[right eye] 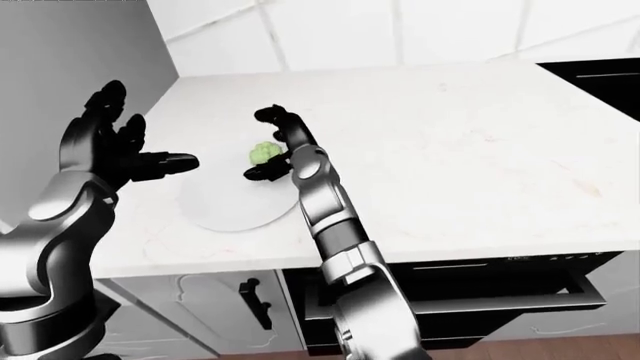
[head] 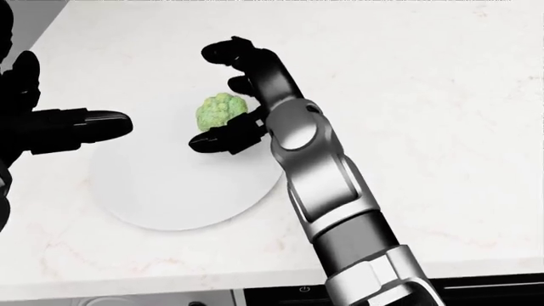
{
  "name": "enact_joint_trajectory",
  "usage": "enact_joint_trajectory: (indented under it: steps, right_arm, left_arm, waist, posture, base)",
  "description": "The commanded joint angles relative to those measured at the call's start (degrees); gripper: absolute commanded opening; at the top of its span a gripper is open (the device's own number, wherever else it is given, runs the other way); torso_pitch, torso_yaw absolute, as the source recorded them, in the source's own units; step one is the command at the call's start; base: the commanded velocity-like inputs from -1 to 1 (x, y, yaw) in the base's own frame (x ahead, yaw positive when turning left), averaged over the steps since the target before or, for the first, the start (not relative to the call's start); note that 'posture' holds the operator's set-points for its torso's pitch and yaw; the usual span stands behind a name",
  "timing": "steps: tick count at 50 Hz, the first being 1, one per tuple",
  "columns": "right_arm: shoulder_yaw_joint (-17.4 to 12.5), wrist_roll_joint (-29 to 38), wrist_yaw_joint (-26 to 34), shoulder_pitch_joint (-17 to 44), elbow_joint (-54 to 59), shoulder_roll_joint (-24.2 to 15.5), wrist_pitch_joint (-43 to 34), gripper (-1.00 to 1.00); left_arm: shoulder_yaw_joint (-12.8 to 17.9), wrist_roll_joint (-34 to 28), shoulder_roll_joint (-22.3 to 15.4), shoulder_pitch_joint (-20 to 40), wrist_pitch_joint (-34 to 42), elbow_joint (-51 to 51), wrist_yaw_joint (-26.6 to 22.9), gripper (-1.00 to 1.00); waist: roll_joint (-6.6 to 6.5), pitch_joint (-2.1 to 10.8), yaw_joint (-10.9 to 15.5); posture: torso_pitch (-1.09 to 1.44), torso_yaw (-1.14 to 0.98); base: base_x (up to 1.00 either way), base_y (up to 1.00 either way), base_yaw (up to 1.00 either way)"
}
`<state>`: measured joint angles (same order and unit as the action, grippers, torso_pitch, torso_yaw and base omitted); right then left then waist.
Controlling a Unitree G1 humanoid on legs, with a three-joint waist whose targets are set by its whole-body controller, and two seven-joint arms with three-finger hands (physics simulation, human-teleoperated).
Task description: Place the broccoli on the top rack of the oven.
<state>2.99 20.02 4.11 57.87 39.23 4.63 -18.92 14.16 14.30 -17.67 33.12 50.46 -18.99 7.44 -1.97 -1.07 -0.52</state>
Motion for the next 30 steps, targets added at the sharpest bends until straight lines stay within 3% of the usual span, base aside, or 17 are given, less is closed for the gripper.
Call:
enact_joint_trajectory:
  steps: [1,13,30]
  right_arm:
    - [0.2,-0.2,0.3,1.7,-1.5,0.2,0.6,0.41]
    - [0.5,0.7,-0.3,1.5,-0.4,0.3,1.8,0.33]
    - [1.6,7.8,-2.9,0.5,2.2,1.1,8.4,0.18]
  left_arm:
    - [0.5,-0.1,-0.6,1.6,-1.9,-1.7,0.0,1.0]
    - [0.2,-0.1,-0.5,1.5,-1.9,-1.7,0.2,1.0]
    - [0.4,-0.1,-0.2,0.3,-2.5,-2.0,0.1,1.0]
  waist:
    - [-0.32,1.42,0.0]
    - [-0.36,1.36,-0.1]
    - [-0.56,1.23,-0.2]
  posture:
    - [0.0,0.0]
    - [0.0,0.0]
    - [0.0,0.0]
  base:
    - [0.0,0.0,0.0]
    - [0.0,0.0,0.0]
    - [0.0,0.0,0.0]
